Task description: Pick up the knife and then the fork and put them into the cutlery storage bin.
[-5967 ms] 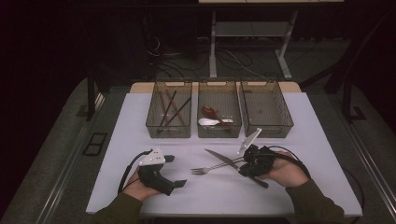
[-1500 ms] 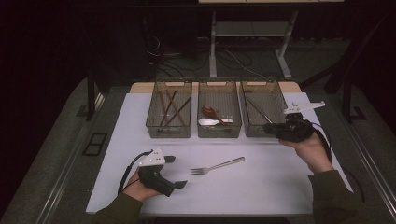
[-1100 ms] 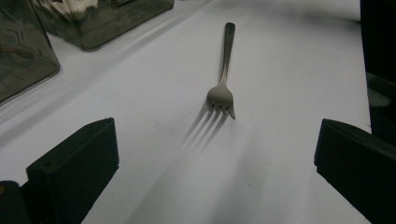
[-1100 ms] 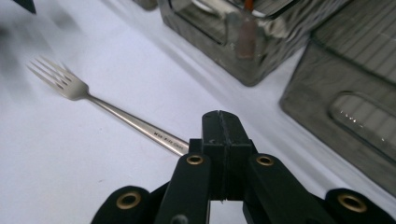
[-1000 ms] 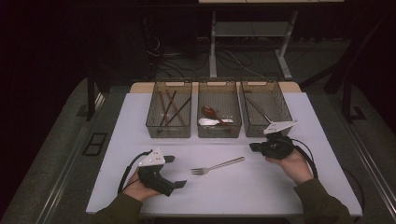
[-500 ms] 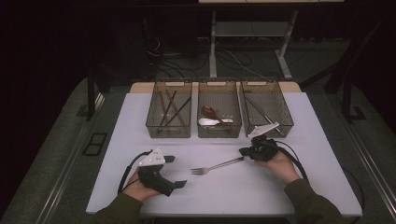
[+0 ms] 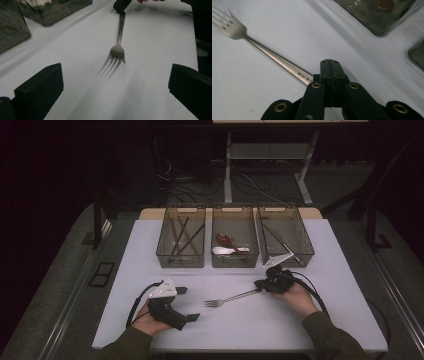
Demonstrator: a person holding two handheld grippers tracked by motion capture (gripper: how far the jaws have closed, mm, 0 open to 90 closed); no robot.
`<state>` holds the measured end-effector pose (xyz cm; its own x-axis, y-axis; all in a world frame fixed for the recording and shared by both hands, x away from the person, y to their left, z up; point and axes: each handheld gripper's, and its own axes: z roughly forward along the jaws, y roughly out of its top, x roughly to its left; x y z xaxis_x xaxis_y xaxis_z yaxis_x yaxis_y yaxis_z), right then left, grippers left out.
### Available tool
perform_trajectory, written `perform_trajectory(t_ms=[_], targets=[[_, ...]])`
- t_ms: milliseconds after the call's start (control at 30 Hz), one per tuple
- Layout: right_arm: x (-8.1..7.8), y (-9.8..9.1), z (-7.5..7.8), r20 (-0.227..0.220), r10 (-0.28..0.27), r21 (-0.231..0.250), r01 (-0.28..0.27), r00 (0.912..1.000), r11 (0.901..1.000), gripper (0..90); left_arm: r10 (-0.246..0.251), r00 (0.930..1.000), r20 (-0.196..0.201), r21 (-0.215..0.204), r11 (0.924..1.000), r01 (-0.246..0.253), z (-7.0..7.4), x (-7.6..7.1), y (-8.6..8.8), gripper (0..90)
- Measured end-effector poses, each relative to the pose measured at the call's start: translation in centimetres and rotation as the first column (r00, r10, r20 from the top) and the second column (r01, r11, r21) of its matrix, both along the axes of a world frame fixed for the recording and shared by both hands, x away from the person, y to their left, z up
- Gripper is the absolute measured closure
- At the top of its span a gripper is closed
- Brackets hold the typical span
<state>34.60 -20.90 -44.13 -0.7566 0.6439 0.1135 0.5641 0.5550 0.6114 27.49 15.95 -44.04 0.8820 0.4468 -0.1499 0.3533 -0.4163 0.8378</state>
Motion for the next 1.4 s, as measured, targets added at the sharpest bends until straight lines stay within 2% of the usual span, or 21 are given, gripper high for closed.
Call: perform_trajectory(t_ms=[333, 800, 1033, 1167, 1200, 1233, 1300, 1367, 1400], targets=[[-0.5, -0.1, 0.2, -0.015, 0.021, -0.017, -0.022, 0.9997, 0.9996, 89.9, 0.0, 1.0, 0.0, -0.004, 1.0, 0.0, 0.0, 0.0, 0.0, 0.0], [-3.3, -0.2, 0.5, -0.046, 0.107, -0.052, -0.109, 0.9932, 0.9927, 89.9, -0.002, 1.0, -0.003, 0.0, 1.0, 0.002, 0.0, 0.0, 0.0, 0.0], [-5.2, 0.0, 0.6, -0.066, 0.155, -0.054, -0.159, 0.9856, 0.9858, 89.9, -0.003, 1.0, -0.003, -0.001, 1.0, 0.003, 0.0, -0.1, 0.0, 0.0], [-6.2, 0.4, 0.7, -0.075, 0.2, -0.055, -0.204, 0.9769, 0.9773, 89.9, -0.002, 1.0, -0.003, -0.001, 1.0, 0.002, 0.0, -0.1, 0.0, 0.0], [-6.3, 0.4, 0.7, -0.068, 0.215, -0.069, -0.219, 0.9743, 0.9732, 89.9, -0.002, 1.0, -0.003, -0.001, 1.0, 0.002, 0.0, -0.1, 0.0, 0.0], [-6.3, 0.5, 0.7, -0.056, 0.222, -0.085, -0.226, 0.9735, 0.9704, 89.9, 0.0, 1.0, -0.002, -0.005, 1.0, 0.0, 0.0, -0.1, -0.1, 0.0], [-6.3, 0.5, 0.8, -0.069, 0.217, -0.083, -0.222, 0.9738, 0.9715, 89.7, -0.001, 1.0, -0.003, -0.003, 1.0, 0.001, 0.0, -0.1, 0.0, 0.0], [-5.8, 0.7, 1.2, -0.086, 0.194, -0.068, -0.2, 0.9772, 0.9773, 83.7, 0.0, 1.0, -0.004, -0.003, 1.0, 0.0, 0.0, -0.1, -0.1, 0.0], [-5.4, 0.8, 1.4, -0.097, 0.205, -0.072, -0.213, 0.9739, 0.9745, 81.4, -0.001, 1.0, -0.005, -0.001, 1.0, 0.001, 0.0, -0.1, 0.0, 0.0]])
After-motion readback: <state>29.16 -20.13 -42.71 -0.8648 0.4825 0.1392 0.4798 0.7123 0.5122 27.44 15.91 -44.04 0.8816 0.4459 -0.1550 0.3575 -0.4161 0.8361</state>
